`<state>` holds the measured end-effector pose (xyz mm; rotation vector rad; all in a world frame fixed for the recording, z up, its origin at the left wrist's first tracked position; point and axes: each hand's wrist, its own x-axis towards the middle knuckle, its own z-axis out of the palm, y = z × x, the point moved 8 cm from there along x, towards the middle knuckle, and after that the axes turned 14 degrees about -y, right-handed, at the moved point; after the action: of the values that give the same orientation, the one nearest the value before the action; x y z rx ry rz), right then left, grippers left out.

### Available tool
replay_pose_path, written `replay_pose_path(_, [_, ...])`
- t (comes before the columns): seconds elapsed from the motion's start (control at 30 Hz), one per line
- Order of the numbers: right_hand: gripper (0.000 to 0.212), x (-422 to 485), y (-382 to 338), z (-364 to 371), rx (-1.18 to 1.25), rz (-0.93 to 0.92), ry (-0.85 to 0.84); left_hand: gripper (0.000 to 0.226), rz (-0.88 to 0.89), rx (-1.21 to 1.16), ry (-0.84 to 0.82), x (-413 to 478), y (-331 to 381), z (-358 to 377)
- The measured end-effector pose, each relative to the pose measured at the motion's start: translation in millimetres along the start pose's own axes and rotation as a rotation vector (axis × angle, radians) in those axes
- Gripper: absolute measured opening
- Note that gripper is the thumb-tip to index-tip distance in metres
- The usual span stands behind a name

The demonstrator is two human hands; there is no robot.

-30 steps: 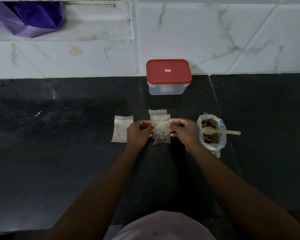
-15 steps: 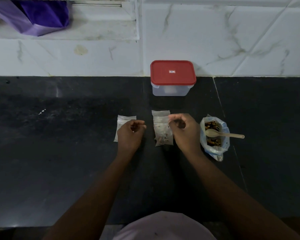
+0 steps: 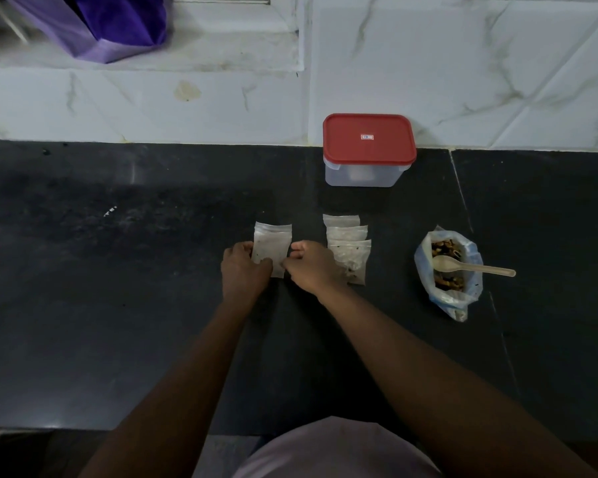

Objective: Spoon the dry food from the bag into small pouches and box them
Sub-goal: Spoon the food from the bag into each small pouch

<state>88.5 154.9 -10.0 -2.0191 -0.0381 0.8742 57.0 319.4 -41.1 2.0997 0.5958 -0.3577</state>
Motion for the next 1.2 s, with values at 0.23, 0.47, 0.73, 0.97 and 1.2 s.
replay_pose_path(0.23, [0.041,8.8,3.8,6.9,0.016,0.029,0.01,0.049,-0.018,-0.116,0.0,-4.0,-0.7,-2.6])
replay_pose_path(0.47, [0.042,-5.8,2.1,-12.7,0.147,-0.072,0.157,0.05,0.007,-0.294,0.02,-13.7,9.1,-4.9])
replay_pose_path(0.73, [0.034,-45.6,4.8,-50.1,0.297,-0.192,0.205,0.044,0.188,-0.527,-0.213,-31.6,48.2,24.3])
replay_pose_path(0.97, [0.032,-72.6,25.0,-60.8,0.304,-0.192,0.026,0.06,0.326,-0.427,-0.246,-47.3,77.9,48.6])
replay_pose_path(1.2, [0.011,-102.3,23.0,-118.3,0.162,-0.345,0.317,0.076,0.465,0.001,-0.209,-62.5,99.2,67.6])
